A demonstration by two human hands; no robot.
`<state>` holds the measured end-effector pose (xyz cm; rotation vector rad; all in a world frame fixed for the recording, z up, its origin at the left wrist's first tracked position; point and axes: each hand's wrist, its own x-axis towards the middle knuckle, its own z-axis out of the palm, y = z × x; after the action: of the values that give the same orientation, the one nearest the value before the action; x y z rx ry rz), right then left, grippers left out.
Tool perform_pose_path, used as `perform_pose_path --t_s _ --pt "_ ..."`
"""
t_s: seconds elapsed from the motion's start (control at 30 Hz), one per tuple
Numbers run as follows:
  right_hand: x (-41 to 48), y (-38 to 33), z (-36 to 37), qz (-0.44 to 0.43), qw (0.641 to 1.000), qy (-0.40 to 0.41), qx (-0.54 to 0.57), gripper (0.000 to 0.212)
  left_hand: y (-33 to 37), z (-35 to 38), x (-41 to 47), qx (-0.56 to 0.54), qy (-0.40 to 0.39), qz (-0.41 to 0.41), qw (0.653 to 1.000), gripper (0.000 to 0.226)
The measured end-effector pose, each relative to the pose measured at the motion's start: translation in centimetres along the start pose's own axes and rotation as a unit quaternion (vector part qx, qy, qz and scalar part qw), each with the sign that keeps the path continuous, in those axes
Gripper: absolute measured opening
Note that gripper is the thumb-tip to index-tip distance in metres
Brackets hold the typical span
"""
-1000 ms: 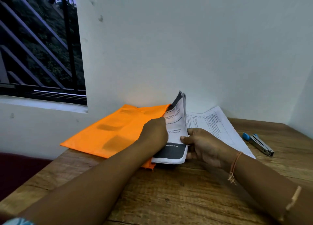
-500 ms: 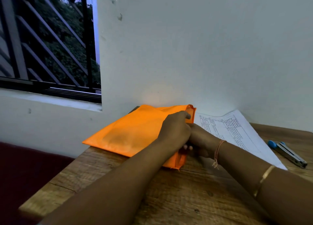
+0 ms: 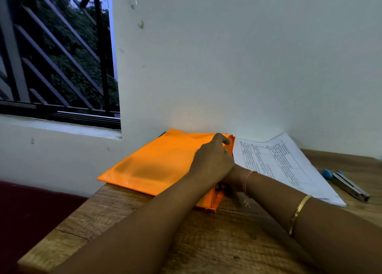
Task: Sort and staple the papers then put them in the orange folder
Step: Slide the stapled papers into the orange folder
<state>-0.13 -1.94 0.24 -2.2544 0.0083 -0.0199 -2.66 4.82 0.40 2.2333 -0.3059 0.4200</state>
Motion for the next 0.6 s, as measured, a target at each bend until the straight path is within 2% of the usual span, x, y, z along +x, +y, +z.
perform_pose_path --t_s 0.03,0.07,0.1,0.17,0.27,0.4,0.5,0.6 --pt "-1.0 1.0 0.1 -0.025 0.997 -0.053 -0.043 0.024 -0.1 0.1 0.1 0.014 0.004 0.002 1.000 0.034" --pt "-1.0 0.9 0.8 -0.065 0.995 -0.071 -0.001 0.035 -0.3 0.2 0.2 0.025 0.009 0.001 1.000 0.037" --pt "-1.5 1.3 0.2 -0.053 0.988 -0.133 0.052 0.042 -0.5 0.2 0.4 0.030 0.012 0.000 0.999 0.040" --pt "-1.3 1.8 -0.7 -0.053 0.993 -0.108 0.010 0.044 -1.0 0.3 0.6 0.025 0.020 -0.007 0.999 0.041" --pt "-1.1 1.4 -0.8 -0.129 0.971 -0.111 -0.168 0.038 -2.1 0.4 1.3 0.060 0.006 -0.024 0.998 0.037" --pt "-1.2 1.4 -1.4 -0.187 0.936 -0.077 -0.287 0.040 -3.6 0.6 1.9 0.116 -0.103 -0.105 0.982 0.044" --pt "-0.7 2.5 -2.4 -0.162 0.947 0.006 -0.278 0.030 -4.1 0.8 1.6 0.215 -0.157 -0.098 0.959 0.044" --pt "-1.2 3.9 -4.6 -0.132 0.968 0.049 -0.206 0.023 -4.2 1.3 1.1 0.297 -0.240 -0.073 0.922 0.055"
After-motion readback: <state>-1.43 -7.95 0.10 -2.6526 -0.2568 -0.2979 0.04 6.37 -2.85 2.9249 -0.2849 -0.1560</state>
